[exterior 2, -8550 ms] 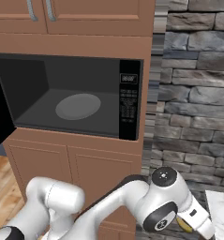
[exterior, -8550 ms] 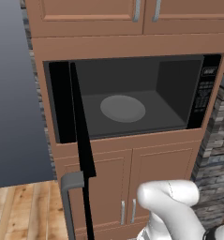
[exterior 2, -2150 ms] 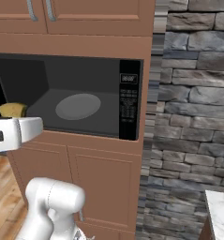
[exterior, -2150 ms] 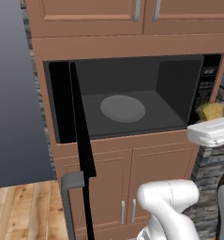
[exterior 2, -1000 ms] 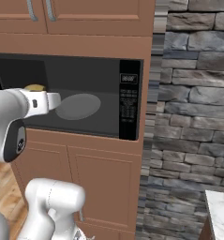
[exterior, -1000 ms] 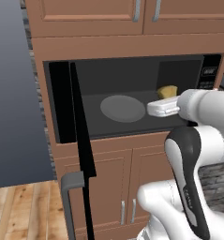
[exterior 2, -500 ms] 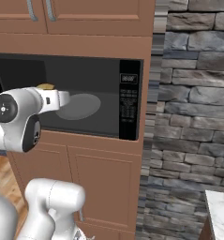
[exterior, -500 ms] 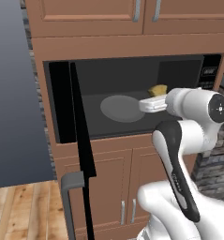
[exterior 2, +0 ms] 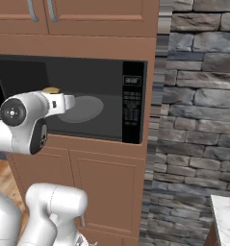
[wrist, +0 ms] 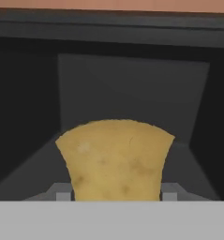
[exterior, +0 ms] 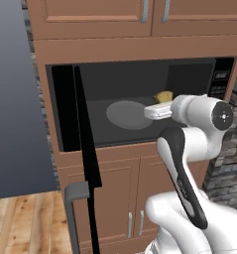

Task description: Place the sponge inside the microwave to prepare for sanitizing.

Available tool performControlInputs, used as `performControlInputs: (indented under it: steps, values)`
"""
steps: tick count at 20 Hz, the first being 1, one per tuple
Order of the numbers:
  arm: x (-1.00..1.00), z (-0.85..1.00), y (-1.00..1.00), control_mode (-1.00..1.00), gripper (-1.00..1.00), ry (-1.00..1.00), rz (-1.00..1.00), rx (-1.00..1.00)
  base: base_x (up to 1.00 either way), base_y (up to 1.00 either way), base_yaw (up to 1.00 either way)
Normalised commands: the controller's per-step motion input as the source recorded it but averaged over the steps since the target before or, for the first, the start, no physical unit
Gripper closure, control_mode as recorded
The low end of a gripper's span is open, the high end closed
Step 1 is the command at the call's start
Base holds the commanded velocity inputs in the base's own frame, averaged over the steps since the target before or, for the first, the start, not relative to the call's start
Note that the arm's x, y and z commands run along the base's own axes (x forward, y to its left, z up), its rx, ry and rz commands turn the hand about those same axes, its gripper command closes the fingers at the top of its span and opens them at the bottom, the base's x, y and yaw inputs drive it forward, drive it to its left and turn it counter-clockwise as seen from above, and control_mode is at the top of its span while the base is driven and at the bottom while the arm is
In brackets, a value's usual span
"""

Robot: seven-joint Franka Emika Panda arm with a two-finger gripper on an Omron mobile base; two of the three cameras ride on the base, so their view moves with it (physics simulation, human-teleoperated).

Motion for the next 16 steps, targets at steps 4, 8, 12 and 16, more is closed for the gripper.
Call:
performControlInputs:
  steps: [4, 8, 12, 16]
  values:
    - [0.29, 0.0, 0.0, -1.0, 1.0, 0.09, -0.01, 0.0, 0.0, 0.0, 0.0]
    - [0.45, 0.0, 0.02, -1.0, 1.0, 0.24, -0.03, -0.02, 0.0, 0.0, 0.0]
    - [0.33, -0.06, 0.03, -1.0, 1.0, 0.14, -0.02, 0.0, 0.0, 0.0, 0.0]
    - [0.19, -0.17, 0.02, -1.0, 1.0, 0.01, -0.02, 0.0, 0.0, 0.0, 0.0]
